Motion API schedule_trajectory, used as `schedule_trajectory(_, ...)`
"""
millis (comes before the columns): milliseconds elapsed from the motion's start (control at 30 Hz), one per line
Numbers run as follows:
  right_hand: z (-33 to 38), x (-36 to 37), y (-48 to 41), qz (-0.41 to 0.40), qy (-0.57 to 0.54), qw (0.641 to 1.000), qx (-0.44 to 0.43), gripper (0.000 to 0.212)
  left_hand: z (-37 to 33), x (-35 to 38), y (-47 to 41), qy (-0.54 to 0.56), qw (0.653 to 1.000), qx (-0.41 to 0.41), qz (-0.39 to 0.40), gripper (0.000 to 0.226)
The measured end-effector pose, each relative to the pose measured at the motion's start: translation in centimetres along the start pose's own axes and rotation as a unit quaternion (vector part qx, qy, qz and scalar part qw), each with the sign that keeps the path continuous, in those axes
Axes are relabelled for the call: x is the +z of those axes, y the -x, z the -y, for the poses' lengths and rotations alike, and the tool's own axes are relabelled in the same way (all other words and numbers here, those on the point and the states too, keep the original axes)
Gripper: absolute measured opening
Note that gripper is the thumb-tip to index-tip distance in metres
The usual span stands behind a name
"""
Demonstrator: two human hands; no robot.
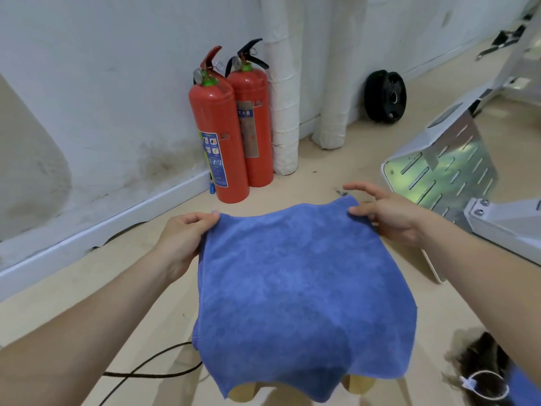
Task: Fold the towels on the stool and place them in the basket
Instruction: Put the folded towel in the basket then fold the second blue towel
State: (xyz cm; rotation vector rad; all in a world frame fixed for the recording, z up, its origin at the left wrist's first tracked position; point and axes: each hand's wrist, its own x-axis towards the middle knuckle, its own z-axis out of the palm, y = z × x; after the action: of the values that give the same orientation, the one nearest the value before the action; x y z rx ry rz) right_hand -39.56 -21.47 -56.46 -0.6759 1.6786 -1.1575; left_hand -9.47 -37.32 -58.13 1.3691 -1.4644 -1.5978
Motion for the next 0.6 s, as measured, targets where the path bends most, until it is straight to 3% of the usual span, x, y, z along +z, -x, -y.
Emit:
schedule_trajectory(167,0.2,-0.2,-0.8,-0.040,0.111,0.993,-0.016,0.023,-0.6,-0.4,-0.2,-0.051,0.994,0.094,-0.023,0.021)
schedule_trajectory(267,0.3,0.0,-1.5,-0.038,0.162,0.986,-0.023,0.035,-0.8,-0.4,-0.2,-0.078,0.989,0.121,-0.029,0.023)
schedule_trajectory(400,0.7,0.7,-2.2,-0.041,0.246,0.968,-0.034,0.008,-1.2,-0.4,-0.1,-0.085,0.985,0.141,-0.047,0.022)
schedule_trajectory(500,1.2,0.3,-2.6,-0.045,0.289,0.956,-0.038,0.024,-1.5,-0.4,0.0,-0.078,0.985,0.139,-0.065,0.015)
schedule_trajectory(600,1.8,-0.9,-2.6,-0.032,0.276,0.960,-0.036,0.027,-1.6,-0.4,-0.2,-0.086,0.984,0.134,-0.086,0.013)
